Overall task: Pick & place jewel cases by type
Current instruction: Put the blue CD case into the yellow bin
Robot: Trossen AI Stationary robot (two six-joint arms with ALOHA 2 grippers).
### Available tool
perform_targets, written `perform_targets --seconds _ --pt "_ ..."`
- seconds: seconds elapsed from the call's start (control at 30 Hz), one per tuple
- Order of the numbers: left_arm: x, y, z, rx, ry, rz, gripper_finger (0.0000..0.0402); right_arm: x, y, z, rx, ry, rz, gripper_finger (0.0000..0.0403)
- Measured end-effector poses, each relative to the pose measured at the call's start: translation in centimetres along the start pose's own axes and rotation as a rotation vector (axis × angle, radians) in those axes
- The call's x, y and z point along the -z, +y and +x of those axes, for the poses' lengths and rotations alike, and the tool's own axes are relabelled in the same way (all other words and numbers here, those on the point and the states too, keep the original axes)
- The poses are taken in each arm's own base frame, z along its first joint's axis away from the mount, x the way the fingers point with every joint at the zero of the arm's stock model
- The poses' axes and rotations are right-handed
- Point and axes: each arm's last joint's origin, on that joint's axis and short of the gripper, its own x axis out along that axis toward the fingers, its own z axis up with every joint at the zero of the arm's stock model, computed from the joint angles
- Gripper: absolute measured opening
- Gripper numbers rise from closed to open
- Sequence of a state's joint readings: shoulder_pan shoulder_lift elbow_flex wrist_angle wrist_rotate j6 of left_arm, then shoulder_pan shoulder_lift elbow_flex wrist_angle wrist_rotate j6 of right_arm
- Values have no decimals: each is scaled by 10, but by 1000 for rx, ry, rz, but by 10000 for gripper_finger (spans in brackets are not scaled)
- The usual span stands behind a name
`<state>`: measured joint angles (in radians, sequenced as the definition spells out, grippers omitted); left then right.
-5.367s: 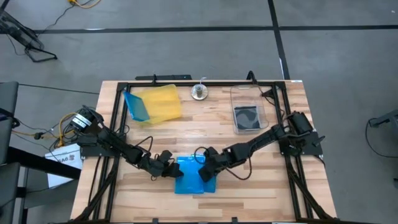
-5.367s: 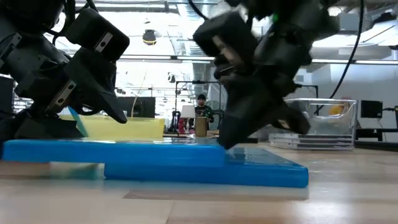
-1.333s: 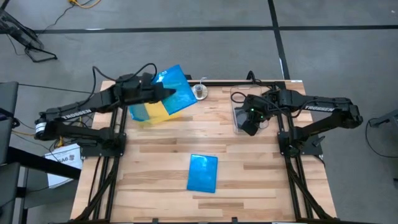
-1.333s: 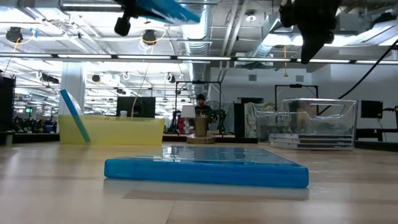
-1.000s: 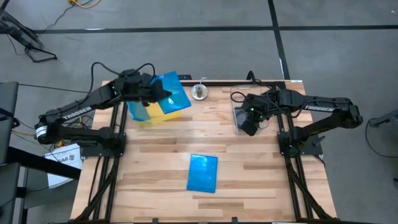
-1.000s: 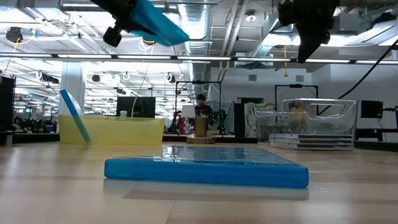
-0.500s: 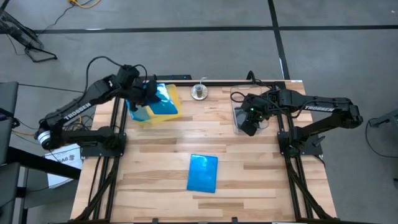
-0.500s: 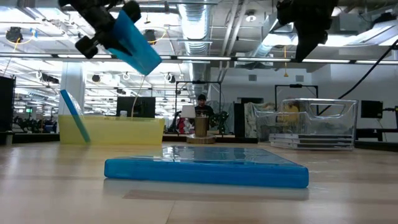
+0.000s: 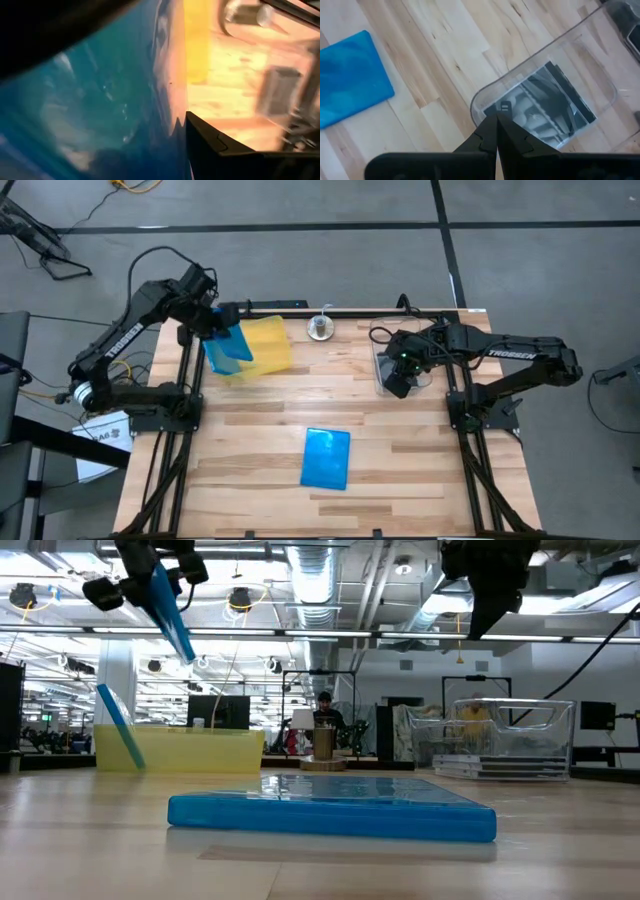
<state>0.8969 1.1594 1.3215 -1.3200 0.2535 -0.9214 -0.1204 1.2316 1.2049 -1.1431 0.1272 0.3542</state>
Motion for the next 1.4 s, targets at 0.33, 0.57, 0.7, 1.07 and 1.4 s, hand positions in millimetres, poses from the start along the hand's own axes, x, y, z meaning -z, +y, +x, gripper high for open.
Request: perform_targets --seconds 0.33,0.57,0.7,1.07,1.4 --pt "-23 -6 41 -187 101 61 57 -3 1 0 -10 -27 -11 0" --pt "-36 -7 62 -299 117 53 62 -3 1 0 -10 -28 -11 0" --pt "-41 -3 66 -327 125 12 64 -3 1 0 -9 -28 -11 0" --pt "-37 9 60 -441 184 -40 66 -6 2 0 -19 -63 -9 0" --pt "-42 10 70 -438 103 -75 61 -13 5 -1 -43 -135 -23 0"
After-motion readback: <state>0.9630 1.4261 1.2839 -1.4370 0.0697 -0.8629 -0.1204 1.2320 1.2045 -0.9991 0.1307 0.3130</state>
